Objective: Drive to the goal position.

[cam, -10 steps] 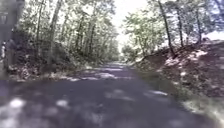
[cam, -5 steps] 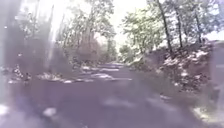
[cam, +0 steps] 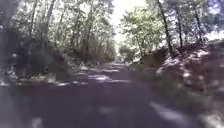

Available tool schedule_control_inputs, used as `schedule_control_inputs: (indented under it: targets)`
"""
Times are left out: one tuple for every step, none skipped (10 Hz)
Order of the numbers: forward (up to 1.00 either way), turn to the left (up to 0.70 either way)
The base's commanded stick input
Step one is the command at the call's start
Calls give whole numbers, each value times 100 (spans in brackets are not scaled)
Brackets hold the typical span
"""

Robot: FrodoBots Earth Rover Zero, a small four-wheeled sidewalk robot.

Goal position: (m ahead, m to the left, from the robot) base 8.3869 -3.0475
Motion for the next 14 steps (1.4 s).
schedule_control_inputs:
  targets:
    - [45,0]
    - [45,0]
    - [45,0]
    - [45,0]
    - [45,0]
    - [45,0]
    - [45,0]
    - [45,0]
    - [45,0]
    - [45,0]
    - [45,0]
    - [45,0]
    - [45,0]
    - [45,0]
